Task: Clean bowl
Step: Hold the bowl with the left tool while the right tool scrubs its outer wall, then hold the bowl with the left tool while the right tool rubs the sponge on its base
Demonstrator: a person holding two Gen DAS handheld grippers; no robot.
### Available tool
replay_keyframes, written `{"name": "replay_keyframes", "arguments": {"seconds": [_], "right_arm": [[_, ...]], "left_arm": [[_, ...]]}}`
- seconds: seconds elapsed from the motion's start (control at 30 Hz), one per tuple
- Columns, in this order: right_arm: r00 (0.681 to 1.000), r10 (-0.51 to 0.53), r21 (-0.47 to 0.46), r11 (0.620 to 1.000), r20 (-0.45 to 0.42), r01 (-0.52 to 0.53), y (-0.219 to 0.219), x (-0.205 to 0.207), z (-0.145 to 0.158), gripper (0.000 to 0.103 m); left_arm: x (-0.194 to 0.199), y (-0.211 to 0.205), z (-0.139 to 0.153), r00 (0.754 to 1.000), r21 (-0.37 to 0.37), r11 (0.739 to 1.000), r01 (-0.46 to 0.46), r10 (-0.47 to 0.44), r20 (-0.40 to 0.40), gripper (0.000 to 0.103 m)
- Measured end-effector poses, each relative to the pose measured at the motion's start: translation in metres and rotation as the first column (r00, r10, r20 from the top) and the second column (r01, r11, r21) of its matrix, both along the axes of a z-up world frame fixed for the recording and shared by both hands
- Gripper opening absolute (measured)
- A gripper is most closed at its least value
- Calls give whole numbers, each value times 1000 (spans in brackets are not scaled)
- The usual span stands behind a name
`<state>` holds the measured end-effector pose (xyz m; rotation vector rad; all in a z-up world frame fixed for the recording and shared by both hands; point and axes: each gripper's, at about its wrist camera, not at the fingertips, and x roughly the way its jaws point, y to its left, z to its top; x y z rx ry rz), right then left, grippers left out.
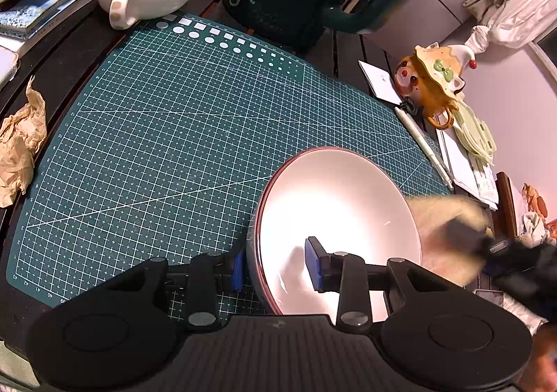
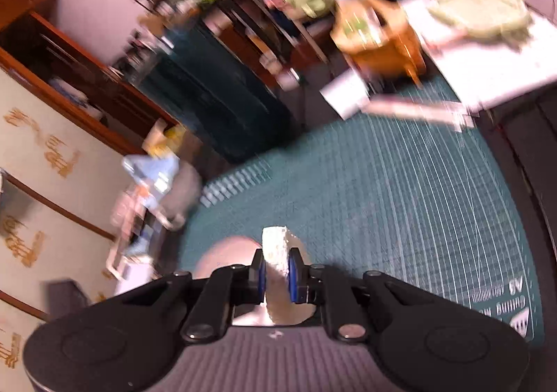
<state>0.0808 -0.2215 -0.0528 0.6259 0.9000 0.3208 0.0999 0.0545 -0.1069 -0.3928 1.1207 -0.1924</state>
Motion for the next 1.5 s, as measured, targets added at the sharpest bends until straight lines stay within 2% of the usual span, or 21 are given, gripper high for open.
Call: {"name": "replay_keyframes", "arguments": {"seconds": [0.23, 0.37, 0.53, 0.7, 0.93, 1.03, 1.3, 1.5], "right_arm": [[1000, 7, 9, 1000, 16, -7, 3, -1, 1, 12], [999, -7, -11, 1000, -34, 6, 1, 3, -8, 12], [999, -15, 22, 1000, 37, 15, -4, -2, 7, 12], [999, 9, 5, 1000, -52, -9, 2, 4, -17, 12], [997, 53, 10, 999, -60, -52, 5, -17, -13, 12], [997, 39, 10, 999, -61, -39, 1, -17, -12, 12], [1000, -5, 8, 1000, -12, 5, -7, -7, -5, 12], [1000, 14, 32, 999, -20, -13, -3, -6, -8, 12]], "left_arm": [[0, -2, 0, 1000, 13, 1000, 9, -9, 4, 34], [0, -2, 1, 1000, 10, 1000, 7, -7, 3, 34], [1, -3, 1, 1000, 12, 1000, 10, -10, 2, 34], [2, -3, 0, 1000, 20, 1000, 15, -15, 3, 34], [15, -3, -1, 999, 14, 1000, 28, -29, 34, 37], [18, 4, -3, 1000, -11, 1000, 15, -15, 25, 36], [2, 11, 7, 1000, 14, 1000, -2, 2, 12, 36], [-11, -3, 11, 999, 44, 998, 46, -47, 16, 36]]}}
